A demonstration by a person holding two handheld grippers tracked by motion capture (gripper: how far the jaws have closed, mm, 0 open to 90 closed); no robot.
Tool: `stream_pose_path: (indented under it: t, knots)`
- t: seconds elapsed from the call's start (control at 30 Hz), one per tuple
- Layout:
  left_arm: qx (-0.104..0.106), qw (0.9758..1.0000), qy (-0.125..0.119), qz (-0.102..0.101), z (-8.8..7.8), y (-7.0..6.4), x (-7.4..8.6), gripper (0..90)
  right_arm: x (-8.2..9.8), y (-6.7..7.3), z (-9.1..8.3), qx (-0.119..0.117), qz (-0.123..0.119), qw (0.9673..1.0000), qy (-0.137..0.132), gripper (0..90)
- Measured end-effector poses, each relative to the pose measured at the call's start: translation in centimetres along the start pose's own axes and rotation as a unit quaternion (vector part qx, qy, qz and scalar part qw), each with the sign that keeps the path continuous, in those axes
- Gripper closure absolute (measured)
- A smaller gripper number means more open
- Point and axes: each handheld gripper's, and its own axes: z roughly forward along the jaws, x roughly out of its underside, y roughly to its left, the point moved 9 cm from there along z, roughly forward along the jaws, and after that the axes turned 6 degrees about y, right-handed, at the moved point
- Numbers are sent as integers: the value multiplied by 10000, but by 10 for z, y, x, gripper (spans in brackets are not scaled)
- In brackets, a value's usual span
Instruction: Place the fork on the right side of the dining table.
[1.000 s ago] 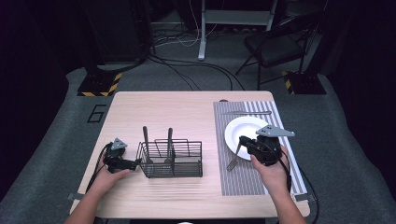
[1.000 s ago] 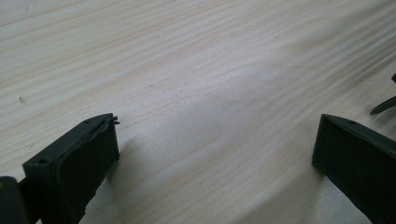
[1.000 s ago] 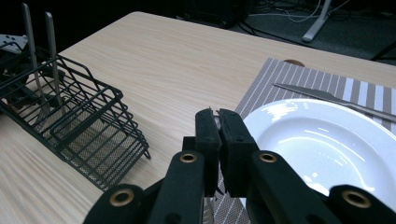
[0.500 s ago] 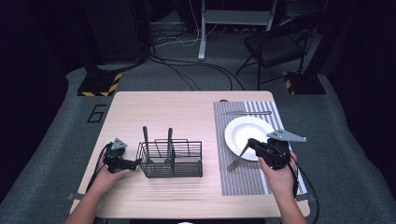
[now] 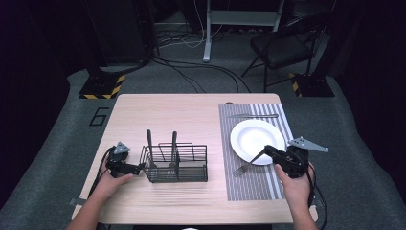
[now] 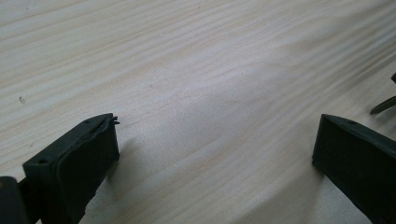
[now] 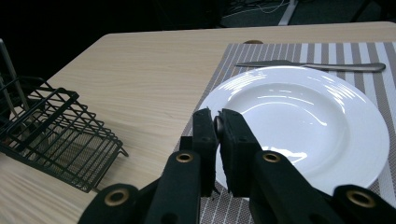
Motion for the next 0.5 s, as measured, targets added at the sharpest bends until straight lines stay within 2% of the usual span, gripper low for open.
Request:
stream_pose_path:
  t: [0.03, 0.17, 0.5]
  knots:
    - [-14, 10000, 19, 60, 0, 1, 0, 1, 1, -3, 0, -17, 76, 10000, -13, 842]
    - [-13, 10000, 19, 56, 0, 1, 0, 1, 7, -14, -1, -53, 342, 9994, -52, 839]
    - [-14, 10000, 21, 60, 0, 1, 0, 1, 21, -35, -3, -36, 735, 9972, -103, 826]
